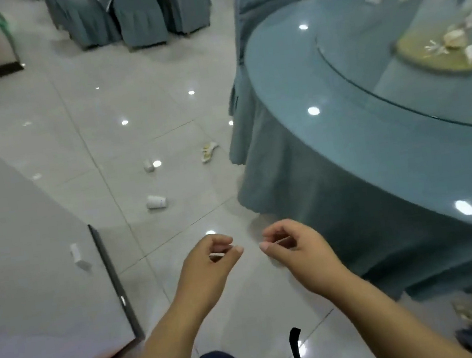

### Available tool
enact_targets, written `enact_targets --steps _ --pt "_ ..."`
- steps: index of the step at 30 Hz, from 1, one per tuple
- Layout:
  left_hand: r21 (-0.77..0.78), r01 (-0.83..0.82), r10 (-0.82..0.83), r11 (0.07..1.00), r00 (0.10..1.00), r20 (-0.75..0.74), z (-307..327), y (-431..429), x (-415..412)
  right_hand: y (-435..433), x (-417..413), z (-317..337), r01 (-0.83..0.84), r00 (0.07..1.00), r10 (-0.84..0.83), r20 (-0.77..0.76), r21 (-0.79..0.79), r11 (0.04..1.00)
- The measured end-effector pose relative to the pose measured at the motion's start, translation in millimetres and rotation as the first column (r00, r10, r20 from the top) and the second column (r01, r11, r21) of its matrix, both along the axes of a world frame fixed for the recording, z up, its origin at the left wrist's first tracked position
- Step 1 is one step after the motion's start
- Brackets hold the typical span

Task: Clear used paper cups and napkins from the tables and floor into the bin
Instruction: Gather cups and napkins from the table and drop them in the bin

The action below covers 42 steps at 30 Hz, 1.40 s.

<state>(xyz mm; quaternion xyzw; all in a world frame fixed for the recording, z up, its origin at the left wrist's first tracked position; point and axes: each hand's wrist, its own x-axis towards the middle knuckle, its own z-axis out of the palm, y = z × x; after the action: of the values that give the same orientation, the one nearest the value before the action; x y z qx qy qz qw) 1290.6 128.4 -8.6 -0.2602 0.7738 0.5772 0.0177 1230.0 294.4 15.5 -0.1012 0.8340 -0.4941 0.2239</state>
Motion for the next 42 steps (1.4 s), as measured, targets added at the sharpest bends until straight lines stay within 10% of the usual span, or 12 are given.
enact_targets --steps 16,32,42 --pt "0.085 0.524 -0.511 0.847 0.849 -0.135 27.0 180.7 -271.7 214.0 -166.2 18.8 0.7 0.707 -0.705 -0.045 -0.093 0.708" --pt "0.093 0.732 -0.717 0.675 0.681 -0.148 25.3 421.6 -436.0 443.6 -258.6 15.7 0.893 0.43 -0.902 -0.041 -0.127 0.432" --pt "0.134 0.71 -0.705 0.692 0.704 -0.087 13.9 625.2 -432.3 660.4 -281.3 0.1 0.868 0.49 -0.872 -0.009 -0.084 0.489"
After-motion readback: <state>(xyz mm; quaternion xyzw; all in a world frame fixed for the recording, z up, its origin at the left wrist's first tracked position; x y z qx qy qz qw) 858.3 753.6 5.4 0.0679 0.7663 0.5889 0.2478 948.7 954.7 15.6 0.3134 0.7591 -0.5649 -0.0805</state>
